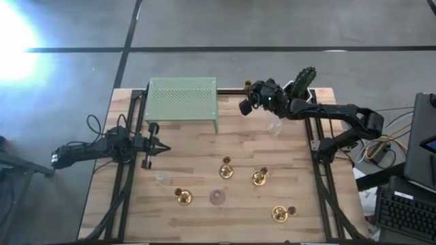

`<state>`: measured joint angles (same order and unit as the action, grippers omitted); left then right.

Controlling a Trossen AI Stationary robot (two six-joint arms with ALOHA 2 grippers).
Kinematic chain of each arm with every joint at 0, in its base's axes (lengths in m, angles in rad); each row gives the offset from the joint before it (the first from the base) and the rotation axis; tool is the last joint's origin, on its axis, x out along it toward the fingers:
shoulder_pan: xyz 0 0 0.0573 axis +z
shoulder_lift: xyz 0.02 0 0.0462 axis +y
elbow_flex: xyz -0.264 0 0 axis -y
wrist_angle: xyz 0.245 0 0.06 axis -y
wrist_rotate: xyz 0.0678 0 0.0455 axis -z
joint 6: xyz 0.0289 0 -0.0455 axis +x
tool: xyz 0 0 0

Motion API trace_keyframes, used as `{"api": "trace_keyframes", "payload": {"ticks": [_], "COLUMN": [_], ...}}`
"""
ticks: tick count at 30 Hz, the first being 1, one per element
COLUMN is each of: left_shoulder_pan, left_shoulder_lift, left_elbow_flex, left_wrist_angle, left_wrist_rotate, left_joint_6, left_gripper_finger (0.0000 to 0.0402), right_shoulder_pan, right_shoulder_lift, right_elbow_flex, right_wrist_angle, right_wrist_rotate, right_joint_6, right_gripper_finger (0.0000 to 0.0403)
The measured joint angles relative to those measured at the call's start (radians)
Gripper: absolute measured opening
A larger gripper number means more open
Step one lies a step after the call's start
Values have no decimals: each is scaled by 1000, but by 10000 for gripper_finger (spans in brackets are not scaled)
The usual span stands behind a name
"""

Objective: Pick & Place candle stick holders
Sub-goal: Put the golden candle holder on the shelf

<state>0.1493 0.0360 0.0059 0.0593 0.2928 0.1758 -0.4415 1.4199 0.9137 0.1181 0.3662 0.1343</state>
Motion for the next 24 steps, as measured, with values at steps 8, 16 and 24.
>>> {"api": "trace_keyframes", "payload": {"ticks": [8, 16, 24], "left_shoulder_pan": [0, 0, 0], "left_shoulder_lift": [0, 0, 0], "left_elbow_flex": [0, 0, 0], "left_wrist_angle": [0, 0, 0], "left_wrist_rotate": [0, 0, 0], "left_joint_6": [0, 0, 0], "left_gripper_finger": [19, 19, 19], "right_shoulder_pan": [-1, -12, -31], "right_shoulder_lift": [13, 142, 303], "right_elbow_flex": [240, 487, 733], "right_wrist_angle": [-174, -309, -422], "right_wrist_rotate": [-189, -352, -474], "right_joint_6": [-94, -150, -191], "right_gripper_finger": [12, 12, 12]}}
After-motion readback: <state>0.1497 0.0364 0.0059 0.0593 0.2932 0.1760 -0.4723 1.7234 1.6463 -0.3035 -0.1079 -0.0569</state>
